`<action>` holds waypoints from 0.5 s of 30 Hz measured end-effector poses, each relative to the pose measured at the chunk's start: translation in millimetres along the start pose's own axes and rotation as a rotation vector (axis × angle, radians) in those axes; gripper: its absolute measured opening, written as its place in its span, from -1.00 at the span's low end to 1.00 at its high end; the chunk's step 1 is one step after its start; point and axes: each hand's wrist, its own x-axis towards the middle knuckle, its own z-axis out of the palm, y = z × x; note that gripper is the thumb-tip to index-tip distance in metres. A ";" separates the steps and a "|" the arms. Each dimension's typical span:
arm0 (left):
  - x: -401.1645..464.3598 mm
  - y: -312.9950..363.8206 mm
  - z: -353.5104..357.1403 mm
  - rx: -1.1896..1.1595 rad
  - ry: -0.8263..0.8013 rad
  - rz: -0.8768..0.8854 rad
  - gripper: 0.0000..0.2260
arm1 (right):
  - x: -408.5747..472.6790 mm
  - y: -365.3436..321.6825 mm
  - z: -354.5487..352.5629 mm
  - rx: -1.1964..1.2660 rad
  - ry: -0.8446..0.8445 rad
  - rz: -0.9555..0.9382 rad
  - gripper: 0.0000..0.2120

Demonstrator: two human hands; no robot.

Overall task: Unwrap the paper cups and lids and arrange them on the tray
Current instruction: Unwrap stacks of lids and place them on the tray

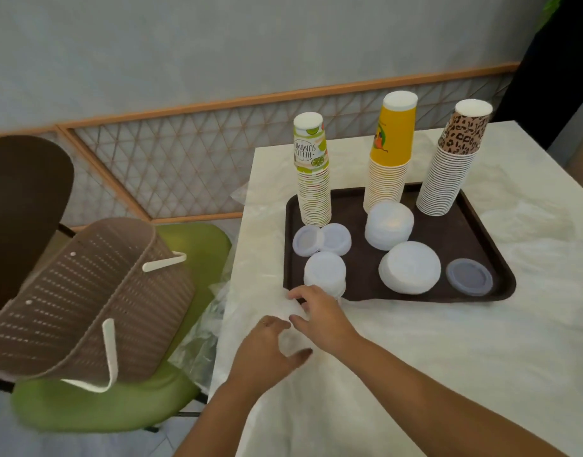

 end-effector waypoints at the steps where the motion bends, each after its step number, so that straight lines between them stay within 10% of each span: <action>1: -1.9 -2.8 5.9 0.045 -0.056 -0.020 -0.33 | -0.6 0.0 5.7 -0.022 -0.012 0.018 -0.64; 6: -9.7 -5.8 19.2 0.236 -0.098 -0.087 -0.12 | -2.4 -6.3 18.2 0.051 0.026 0.075 -0.65; 10: -16.4 -4.7 1.4 0.167 0.097 -0.048 -0.52 | -5.9 -37.0 8.3 0.309 0.090 0.033 -0.67; 15: -23.6 8.8 -51.2 -0.641 0.352 -0.096 -0.87 | -17.1 -87.1 -12.2 0.564 0.211 -0.169 -0.67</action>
